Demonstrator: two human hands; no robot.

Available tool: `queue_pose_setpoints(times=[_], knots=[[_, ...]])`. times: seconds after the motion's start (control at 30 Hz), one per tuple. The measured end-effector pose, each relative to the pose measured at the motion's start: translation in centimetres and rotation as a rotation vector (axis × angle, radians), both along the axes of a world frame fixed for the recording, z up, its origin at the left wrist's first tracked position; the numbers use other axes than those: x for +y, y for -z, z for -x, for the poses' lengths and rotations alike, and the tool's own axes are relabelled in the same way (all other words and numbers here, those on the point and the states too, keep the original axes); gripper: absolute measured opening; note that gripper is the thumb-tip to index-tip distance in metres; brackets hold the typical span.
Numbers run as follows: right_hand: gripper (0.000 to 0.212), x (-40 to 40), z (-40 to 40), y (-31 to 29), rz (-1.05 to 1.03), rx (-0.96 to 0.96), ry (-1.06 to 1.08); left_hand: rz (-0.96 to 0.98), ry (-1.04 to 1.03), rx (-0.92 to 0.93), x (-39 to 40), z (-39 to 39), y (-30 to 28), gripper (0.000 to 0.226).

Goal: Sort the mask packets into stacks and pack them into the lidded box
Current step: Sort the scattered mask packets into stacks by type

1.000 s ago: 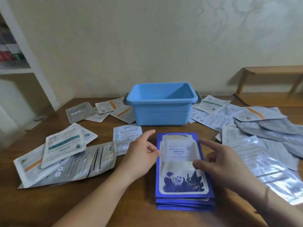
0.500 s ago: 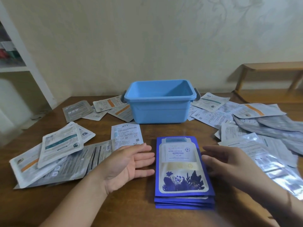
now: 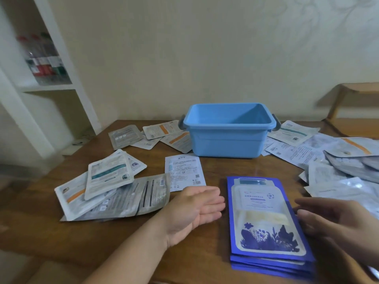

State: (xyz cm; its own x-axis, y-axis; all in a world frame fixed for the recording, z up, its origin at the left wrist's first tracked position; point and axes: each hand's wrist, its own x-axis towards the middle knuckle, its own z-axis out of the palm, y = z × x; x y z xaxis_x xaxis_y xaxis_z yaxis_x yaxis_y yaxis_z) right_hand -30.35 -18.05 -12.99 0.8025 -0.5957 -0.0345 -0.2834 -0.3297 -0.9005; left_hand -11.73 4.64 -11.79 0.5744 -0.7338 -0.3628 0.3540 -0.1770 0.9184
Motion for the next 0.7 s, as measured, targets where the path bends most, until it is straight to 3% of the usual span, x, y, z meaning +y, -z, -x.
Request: queue_pose_setpoints(times=[0.07, 0.13, 0.2, 0.23, 0.33, 0.43, 0.53, 0.7], knots=[[0.073, -0.3, -0.4, -0.4, 0.166, 0.006, -0.022, -0.145, 0.047, -0.447, 1.1, -0.1, -0.2, 0.051], [0.045, 0.7, -1.9, -1.5, 0.308, 0.002, -0.061, -0.351, -0.029, -0.921, 2.6, -1.1, -0.4, 0.050], [0.023, 3.6, -4.3, -3.6, 0.399, -0.008, -0.156, -0.573, -0.108, -1.242, 4.4, -2.7, -0.3, 0.054], [0.018, 5.1, -5.6, -4.4, 0.444, -0.013, -0.232, -0.674, -0.123, -1.317, 5.5, -3.7, -0.2, 0.057], [0.027, 8.9, -10.1, -4.9, 0.608, 0.037, -0.467, -0.889, -0.173, -1.262, 9.4, -6.6, 0.4, 0.063], [0.045, 12.4, -14.8, -4.3, 0.793, 0.144, -0.649, -0.943, -0.228, -1.187, 14.2, -8.7, 1.2, 0.068], [0.053, 15.8, -18.4, -3.8, 0.841, 0.212, -0.811, -0.981, -0.193, -1.102, 18.2, -10.2, 2.2, 0.071], [0.044, 19.4, -21.6, -2.3, 1.101, 0.104, -0.918, -0.948, -0.096, -1.099, 21.0, -12.1, 3.4, 0.057]])
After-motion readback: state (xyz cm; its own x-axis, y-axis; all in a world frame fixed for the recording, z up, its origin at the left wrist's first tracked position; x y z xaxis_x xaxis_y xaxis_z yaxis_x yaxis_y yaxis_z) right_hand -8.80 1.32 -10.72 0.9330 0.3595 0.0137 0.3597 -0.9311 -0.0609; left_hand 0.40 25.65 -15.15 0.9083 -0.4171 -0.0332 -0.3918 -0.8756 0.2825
